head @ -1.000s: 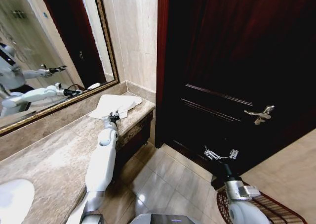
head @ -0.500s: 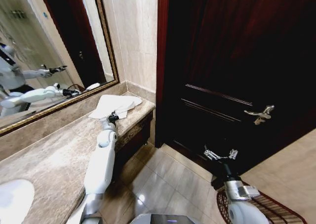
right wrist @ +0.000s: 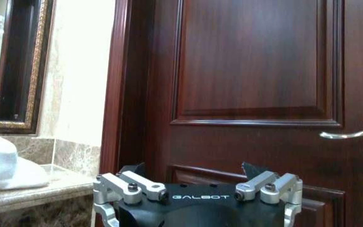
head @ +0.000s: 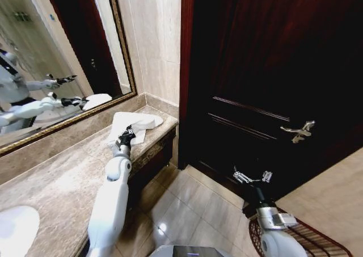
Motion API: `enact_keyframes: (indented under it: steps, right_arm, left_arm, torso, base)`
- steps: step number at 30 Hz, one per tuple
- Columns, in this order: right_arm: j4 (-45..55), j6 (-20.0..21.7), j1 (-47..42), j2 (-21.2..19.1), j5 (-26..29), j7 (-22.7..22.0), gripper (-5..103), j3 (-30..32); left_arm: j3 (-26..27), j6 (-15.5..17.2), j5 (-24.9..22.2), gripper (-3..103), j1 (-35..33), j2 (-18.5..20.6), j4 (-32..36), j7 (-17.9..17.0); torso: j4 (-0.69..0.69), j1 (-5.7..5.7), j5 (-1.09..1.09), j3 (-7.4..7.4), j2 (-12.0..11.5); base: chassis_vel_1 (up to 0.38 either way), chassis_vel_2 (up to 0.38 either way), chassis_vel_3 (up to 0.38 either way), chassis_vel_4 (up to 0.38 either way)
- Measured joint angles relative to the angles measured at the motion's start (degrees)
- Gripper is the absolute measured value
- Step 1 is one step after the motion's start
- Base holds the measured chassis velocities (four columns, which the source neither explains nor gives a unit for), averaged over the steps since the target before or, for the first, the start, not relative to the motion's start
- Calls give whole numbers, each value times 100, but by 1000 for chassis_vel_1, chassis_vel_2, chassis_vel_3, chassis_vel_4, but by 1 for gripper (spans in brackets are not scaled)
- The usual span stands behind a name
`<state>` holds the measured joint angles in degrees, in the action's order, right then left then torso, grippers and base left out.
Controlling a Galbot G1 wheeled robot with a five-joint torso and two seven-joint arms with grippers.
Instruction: Discard the used towel into the hamper.
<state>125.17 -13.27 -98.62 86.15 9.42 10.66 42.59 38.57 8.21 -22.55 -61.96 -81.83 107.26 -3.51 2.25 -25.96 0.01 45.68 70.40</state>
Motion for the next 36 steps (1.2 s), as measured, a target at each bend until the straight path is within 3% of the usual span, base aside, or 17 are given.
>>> enact_keyframes:
  steps: [5,11,21,36]
  right_arm:
    - [3,-9,34,-5,20,0,100,-29]
    - [14,-22,58,-14,58,-16,100,-84]
    - [123,7,106,-4,190,-176,100,-152]
    - [256,-174,222,247,291,-114,100,-272]
  left_arm:
    - [148,-314,4,0,-684,-224,710,312]
    - [246,-506,120,0,-1258,-519,1386,414]
    - [134,-432,371,0,-1985,-1029,2405,292]
    - [-152,-687,1212,0,-3386,-1041,3449,477]
  torso:
    - [1,0,0,0,0]
    - [1,0,0,0,0]
    - [0,0,0,0,0]
    - [1,0,0,0,0]
  base:
    - [0,0,0,0]
    - [0,0,0,0]
    - [0,0,0,0]
    - [0,0,0,0]
